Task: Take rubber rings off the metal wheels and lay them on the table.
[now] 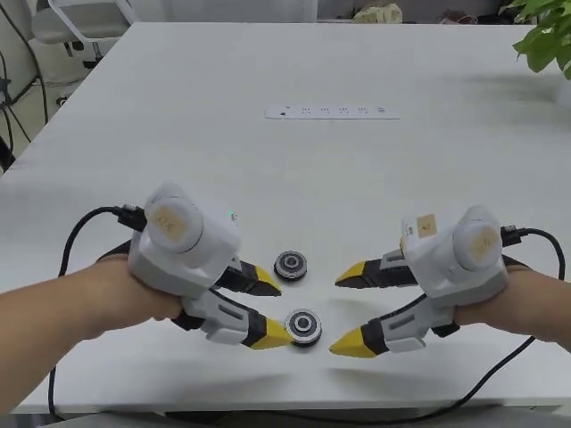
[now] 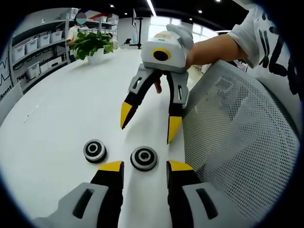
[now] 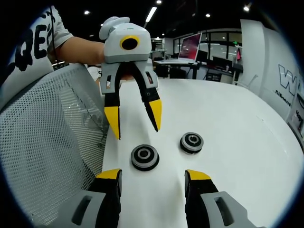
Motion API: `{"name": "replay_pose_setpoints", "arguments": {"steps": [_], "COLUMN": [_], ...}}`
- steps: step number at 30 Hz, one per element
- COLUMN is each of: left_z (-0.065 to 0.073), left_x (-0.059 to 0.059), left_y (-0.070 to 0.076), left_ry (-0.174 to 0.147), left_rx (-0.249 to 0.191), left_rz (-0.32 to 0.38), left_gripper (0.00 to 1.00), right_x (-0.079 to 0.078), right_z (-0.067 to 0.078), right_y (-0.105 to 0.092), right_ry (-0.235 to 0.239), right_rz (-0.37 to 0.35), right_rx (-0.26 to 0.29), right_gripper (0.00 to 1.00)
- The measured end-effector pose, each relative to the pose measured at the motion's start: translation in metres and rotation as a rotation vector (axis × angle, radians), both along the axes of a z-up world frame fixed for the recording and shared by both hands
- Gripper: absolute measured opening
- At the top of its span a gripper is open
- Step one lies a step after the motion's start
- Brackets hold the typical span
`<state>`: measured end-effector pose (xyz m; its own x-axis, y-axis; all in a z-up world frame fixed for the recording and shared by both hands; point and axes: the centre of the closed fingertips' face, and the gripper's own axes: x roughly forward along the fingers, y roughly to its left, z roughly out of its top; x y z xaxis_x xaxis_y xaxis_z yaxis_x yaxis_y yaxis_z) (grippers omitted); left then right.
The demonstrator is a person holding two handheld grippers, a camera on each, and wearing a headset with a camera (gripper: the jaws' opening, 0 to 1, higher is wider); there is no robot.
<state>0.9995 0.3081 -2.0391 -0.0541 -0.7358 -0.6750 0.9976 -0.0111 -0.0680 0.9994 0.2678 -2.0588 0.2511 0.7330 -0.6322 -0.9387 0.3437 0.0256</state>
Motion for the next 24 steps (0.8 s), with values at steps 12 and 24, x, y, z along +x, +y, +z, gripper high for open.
{"name": "replay_pose_setpoints", "arguments": {"steps": [12, 24], "left_z": [-0.005, -0.015], "left_x": [-0.003, -0.006], "left_y": [-0.011, -0.017], "left_ry": [0.009, 0.039], "left_rx": [0.008, 0.016], "left_rz": [-0.021, -0.003], "left_gripper": [0.28, 0.21], "right_x": [-0.001, -0.002], "right_z": [-0.003, -0.005], "right_y": [-0.001, -0.002], "right_ry": [0.006, 0.019], "right_rz": [-0.003, -0.011], "right_rx": [-0.004, -0.003], "right_gripper": [0.51, 0.51]}}
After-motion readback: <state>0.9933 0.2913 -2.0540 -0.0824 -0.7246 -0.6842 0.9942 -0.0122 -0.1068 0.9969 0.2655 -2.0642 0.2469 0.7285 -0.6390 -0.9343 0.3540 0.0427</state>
